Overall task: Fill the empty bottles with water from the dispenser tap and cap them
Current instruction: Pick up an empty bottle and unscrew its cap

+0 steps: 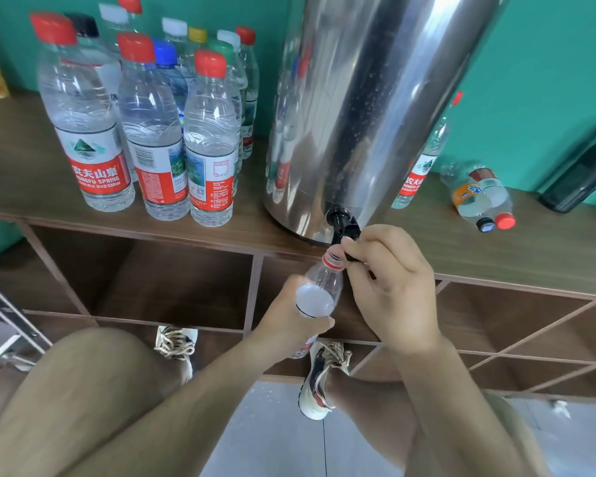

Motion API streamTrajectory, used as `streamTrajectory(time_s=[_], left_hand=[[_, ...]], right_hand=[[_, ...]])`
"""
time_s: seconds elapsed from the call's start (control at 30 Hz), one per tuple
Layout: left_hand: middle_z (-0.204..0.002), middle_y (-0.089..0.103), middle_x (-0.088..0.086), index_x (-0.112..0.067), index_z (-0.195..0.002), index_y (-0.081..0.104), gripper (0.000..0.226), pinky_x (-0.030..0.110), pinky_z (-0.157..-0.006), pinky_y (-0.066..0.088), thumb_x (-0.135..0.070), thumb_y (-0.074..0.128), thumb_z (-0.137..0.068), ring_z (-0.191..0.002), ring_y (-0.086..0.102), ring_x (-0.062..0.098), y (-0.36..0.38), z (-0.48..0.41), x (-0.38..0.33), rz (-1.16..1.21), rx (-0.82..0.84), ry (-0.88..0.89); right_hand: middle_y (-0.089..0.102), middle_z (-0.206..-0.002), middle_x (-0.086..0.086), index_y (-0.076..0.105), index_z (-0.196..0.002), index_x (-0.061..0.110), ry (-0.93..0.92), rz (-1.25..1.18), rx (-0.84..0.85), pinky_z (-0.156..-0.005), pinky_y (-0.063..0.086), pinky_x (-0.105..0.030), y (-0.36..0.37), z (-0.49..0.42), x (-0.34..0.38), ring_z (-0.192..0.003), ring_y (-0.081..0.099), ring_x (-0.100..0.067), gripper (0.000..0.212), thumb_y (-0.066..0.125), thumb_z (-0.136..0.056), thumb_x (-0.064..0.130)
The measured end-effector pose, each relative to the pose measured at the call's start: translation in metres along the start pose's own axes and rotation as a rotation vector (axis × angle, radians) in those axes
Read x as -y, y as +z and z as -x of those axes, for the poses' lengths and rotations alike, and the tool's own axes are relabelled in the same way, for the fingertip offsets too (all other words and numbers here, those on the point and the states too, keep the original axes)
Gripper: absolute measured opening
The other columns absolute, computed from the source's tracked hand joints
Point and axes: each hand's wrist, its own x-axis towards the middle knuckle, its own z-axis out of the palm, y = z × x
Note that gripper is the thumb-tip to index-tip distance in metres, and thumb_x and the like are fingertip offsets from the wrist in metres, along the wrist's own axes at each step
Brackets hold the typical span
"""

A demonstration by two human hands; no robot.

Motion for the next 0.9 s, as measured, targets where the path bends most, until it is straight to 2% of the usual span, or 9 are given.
streamTrajectory(time_s=[0.07, 0.13, 0.2, 0.3, 0.4, 0.57, 0.7, 0.83, 0.9], left_hand=[[-0.116, 0.055, -0.011, -0.034, -0.126, 0.044, 0.063, 0.011, -0.071, 0.045, -0.022, 0.086, -0.081, -0.106, 0.058, 0.005, 0.001, 0.001, -0.001, 0.004, 0.007, -0.006], [-0.116, 0.054, -0.011, -0.036, -0.127, 0.043, 0.064, 0.01, -0.069, 0.045, -0.022, 0.085, -0.082, -0.107, 0.058, 0.006, 0.001, 0.001, -0.001, 0.015, 0.012, -0.021], [-0.116, 0.053, -0.01, -0.037, -0.127, 0.042, 0.064, 0.01, -0.069, 0.046, -0.021, 0.085, -0.082, -0.107, 0.057, 0.008, 0.001, 0.001, -0.001, 0.027, 0.02, -0.029], [-0.118, 0.052, -0.012, -0.039, -0.128, 0.041, 0.066, 0.013, -0.073, 0.046, -0.022, 0.085, -0.082, -0.111, 0.056, 0.011, 0.002, 0.001, -0.001, 0.023, 0.018, -0.035], [-0.119, 0.052, -0.013, -0.04, -0.13, 0.041, 0.068, 0.014, -0.074, 0.045, -0.023, 0.085, -0.082, -0.112, 0.055, 0.01, 0.004, 0.001, -0.001, 0.025, 0.007, -0.04], [-0.117, 0.055, -0.01, -0.042, -0.125, 0.043, 0.065, 0.016, -0.076, 0.048, -0.022, 0.086, -0.081, -0.111, 0.058, 0.012, 0.007, 0.0, 0.0, 0.05, -0.003, -0.043], [-0.115, 0.058, -0.008, -0.039, -0.122, 0.046, 0.061, 0.017, -0.077, 0.05, -0.018, 0.086, -0.081, -0.109, 0.06, 0.012, 0.007, 0.002, -0.001, 0.075, -0.013, -0.042], [-0.113, 0.059, -0.007, -0.039, -0.122, 0.047, 0.06, 0.019, -0.079, 0.052, -0.018, 0.086, -0.08, -0.107, 0.061, 0.011, 0.007, 0.002, -0.001, 0.081, -0.018, -0.04], [-0.114, 0.058, -0.007, -0.04, -0.121, 0.046, 0.061, 0.02, -0.08, 0.052, -0.019, 0.086, -0.08, -0.108, 0.06, 0.012, 0.007, 0.002, -0.001, 0.078, -0.009, -0.038]], right_hand=[[0.053, -0.103, -0.008, 0.073, -0.091, -0.002, 0.067, 0.011, -0.035, -0.076, 0.048, -0.019, -0.002, 0.003, 0.001, -0.094, 0.053, -0.009, 0.02, 0.084, -0.088, 0.014], [0.053, -0.101, -0.012, 0.071, -0.093, -0.004, 0.15, -0.031, -0.061, -0.08, 0.042, -0.014, -0.01, 0.007, -0.001, -0.095, 0.051, -0.009, 0.03, 0.079, -0.092, 0.025], [0.053, -0.102, -0.012, 0.067, -0.098, -0.002, 0.257, -0.114, -0.103, -0.082, 0.041, -0.022, -0.018, 0.01, -0.005, -0.093, 0.053, -0.017, 0.024, 0.057, -0.101, 0.02], [0.058, -0.096, -0.007, 0.064, -0.105, 0.012, 0.609, -0.343, -0.197, -0.076, 0.042, -0.035, -0.017, 0.013, -0.02, -0.083, 0.05, -0.021, 0.031, 0.033, -0.101, 0.013], [0.065, -0.1, 0.003, 0.06, -0.11, 0.025, 0.877, -0.477, -0.225, -0.072, 0.043, -0.024, -0.01, 0.02, -0.036, -0.079, 0.047, -0.011, 0.03, 0.031, -0.104, 0.019], [0.063, -0.103, 0.005, 0.055, -0.123, 0.022, 0.903, -0.389, -0.114, -0.085, 0.044, -0.028, -0.004, 0.028, -0.066, -0.085, 0.051, -0.006, 0.026, 0.032, -0.111, 0.023], [0.061, -0.098, 0.007, 0.057, -0.115, 0.021, 0.916, -0.307, -0.041, -0.098, 0.044, -0.024, 0.003, 0.025, -0.079, -0.096, 0.057, -0.003, 0.026, 0.032, -0.113, 0.025], [0.058, -0.117, 0.002, 0.058, -0.114, 0.023, 0.961, -0.184, 0.113, -0.105, 0.039, -0.021, 0.006, 0.021, -0.085, -0.112, 0.052, -0.006, 0.024, 0.034, -0.113, 0.021], [0.051, -0.126, 0.001, 0.056, -0.124, 0.022, 0.971, -0.144, 0.173, -0.099, 0.034, -0.015, 0.004, 0.02, -0.088, -0.112, 0.049, -0.006, 0.019, 0.042, -0.112, 0.019]])
